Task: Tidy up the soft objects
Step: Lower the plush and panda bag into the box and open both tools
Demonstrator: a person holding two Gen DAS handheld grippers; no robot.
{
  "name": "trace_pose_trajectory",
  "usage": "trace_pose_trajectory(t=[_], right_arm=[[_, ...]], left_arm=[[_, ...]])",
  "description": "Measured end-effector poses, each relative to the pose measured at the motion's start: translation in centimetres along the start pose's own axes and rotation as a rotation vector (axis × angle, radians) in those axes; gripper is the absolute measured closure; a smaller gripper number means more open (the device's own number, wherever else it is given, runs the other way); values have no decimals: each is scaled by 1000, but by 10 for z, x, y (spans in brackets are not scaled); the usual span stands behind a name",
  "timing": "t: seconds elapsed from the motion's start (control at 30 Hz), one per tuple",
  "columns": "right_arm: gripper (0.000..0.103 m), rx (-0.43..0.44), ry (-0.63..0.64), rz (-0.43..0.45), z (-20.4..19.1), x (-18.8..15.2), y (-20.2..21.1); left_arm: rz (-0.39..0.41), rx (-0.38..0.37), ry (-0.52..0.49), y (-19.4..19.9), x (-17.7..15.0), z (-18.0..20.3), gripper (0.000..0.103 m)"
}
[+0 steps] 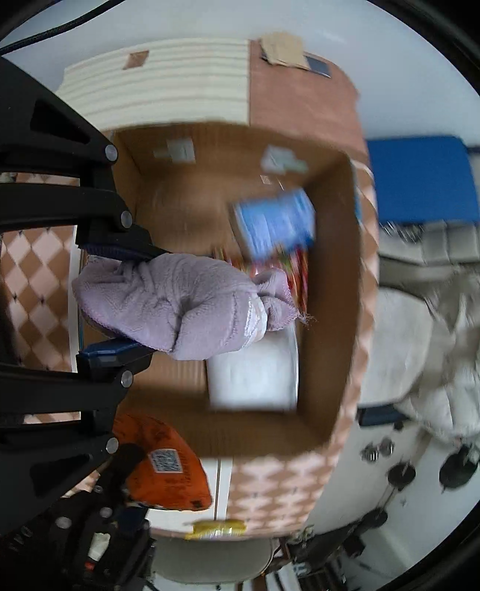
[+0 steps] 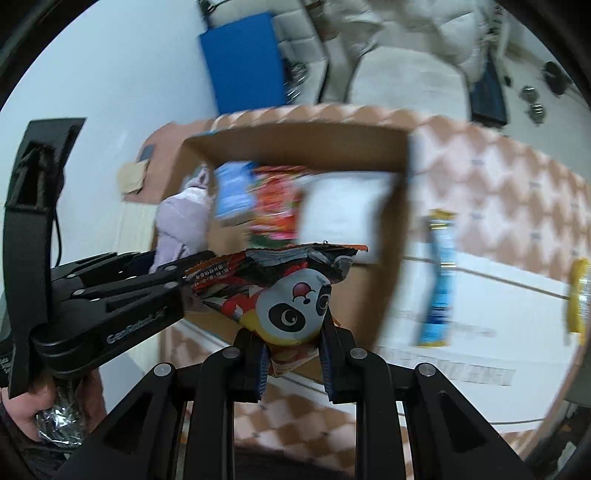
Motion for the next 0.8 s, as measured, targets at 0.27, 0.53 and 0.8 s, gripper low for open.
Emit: trace_pose_trajectory(t=[0.27, 0.53, 0.8], right_arm=[[79, 53, -22, -100, -73, 38, -80], [75, -10, -36, -215, -81, 55, -132], [23, -27, -71, -281, -82, 51, -154]], left_arm=[[-162, -35, 87, -54, 16, -77, 70], [-276, -1, 87, -88, 21, -103, 67], [-278, -21, 82, -86, 14, -108, 47]])
Point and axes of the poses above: each gripper's, at about its wrist camera, not at the fingertips, and y roughly against the way its jaws point, z to its right, x to its top, the point moved 7 cm from there along -y, roughly the way its jaws point, and after that the axes turned 13 degrees about -z, right-handed, at the moved point
